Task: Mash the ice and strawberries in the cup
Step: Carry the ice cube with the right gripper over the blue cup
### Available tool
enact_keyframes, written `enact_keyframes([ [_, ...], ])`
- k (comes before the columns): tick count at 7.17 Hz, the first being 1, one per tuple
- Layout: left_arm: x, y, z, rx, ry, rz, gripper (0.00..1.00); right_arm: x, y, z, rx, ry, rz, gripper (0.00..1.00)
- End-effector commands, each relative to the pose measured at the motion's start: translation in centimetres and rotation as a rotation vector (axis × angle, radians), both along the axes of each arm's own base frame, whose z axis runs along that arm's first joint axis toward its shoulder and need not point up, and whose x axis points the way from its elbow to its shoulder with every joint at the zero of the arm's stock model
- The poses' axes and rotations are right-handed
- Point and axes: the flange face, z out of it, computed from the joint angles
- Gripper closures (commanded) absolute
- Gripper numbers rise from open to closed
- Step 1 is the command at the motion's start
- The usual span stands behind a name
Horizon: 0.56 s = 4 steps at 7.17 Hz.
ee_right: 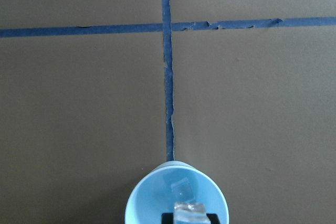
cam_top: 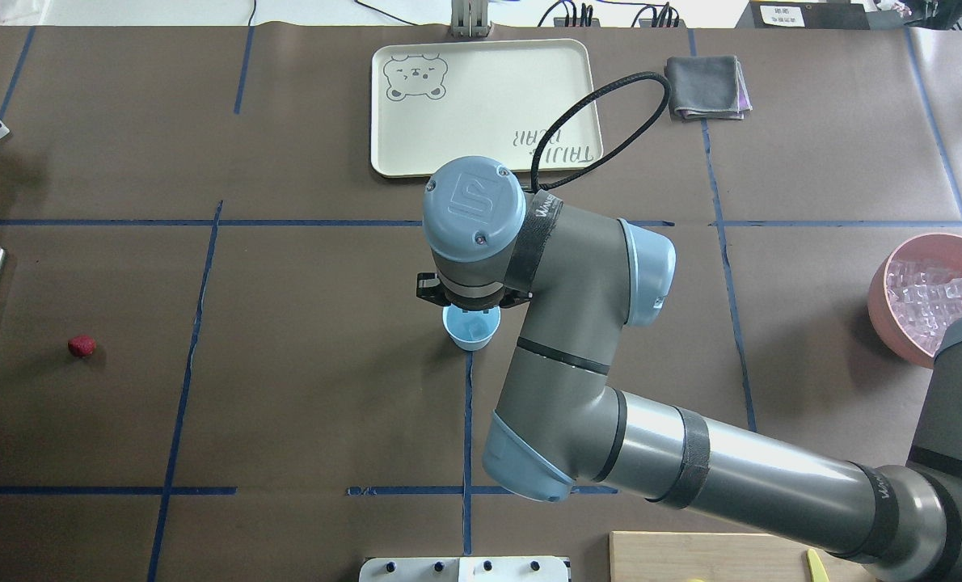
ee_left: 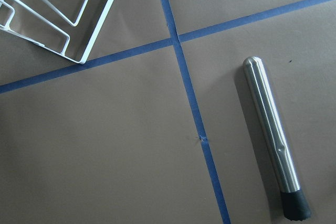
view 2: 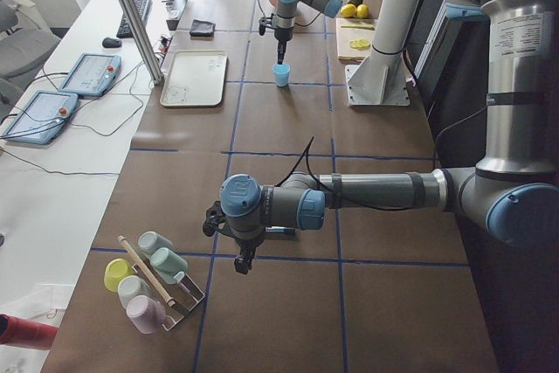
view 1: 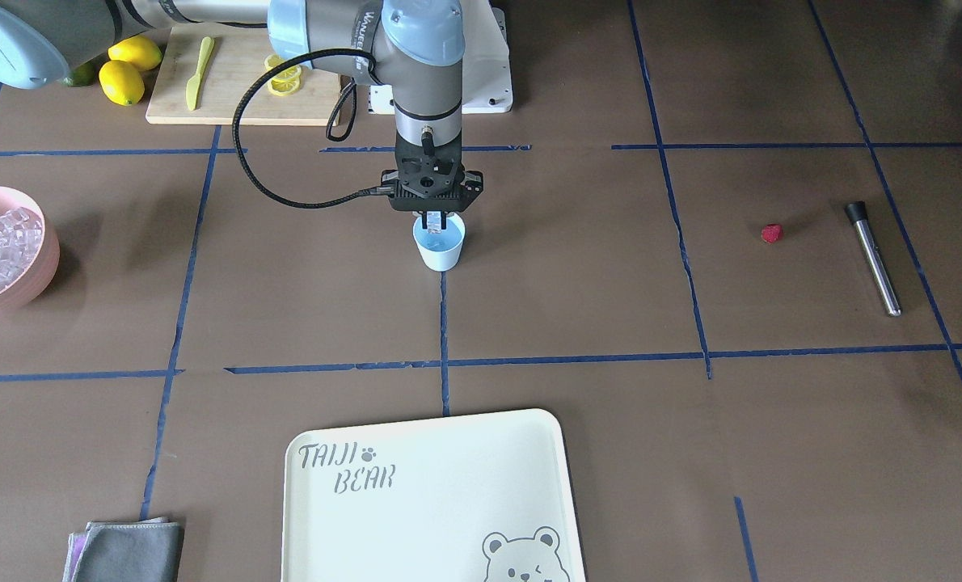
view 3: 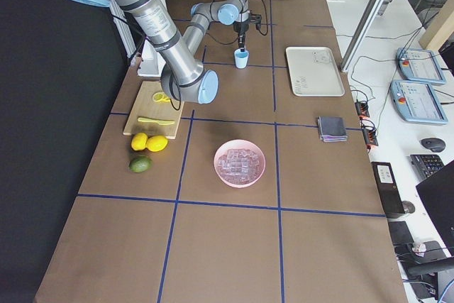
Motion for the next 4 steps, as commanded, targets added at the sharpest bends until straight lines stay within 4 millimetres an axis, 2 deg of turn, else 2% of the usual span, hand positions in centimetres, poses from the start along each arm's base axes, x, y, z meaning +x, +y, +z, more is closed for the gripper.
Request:
enact_keyframes([
  [1,0.0,0.01,0.06,-0.001,0.0,0.0,0.0,-0.63,0.01,0.61,0.001,0.002,-0.006,0.67],
  [2,0.0,0.03,0.14,-0.003,0.0,0.0,0.0,-0.64,0.3,0.71,0.005,0.002,-0.006,0.01],
  [4,0.0,0.03,0.14,-0.003,0.0,0.0,0.0,-0.64,0.3,0.71,0.005,0.002,-0.006,0.01],
])
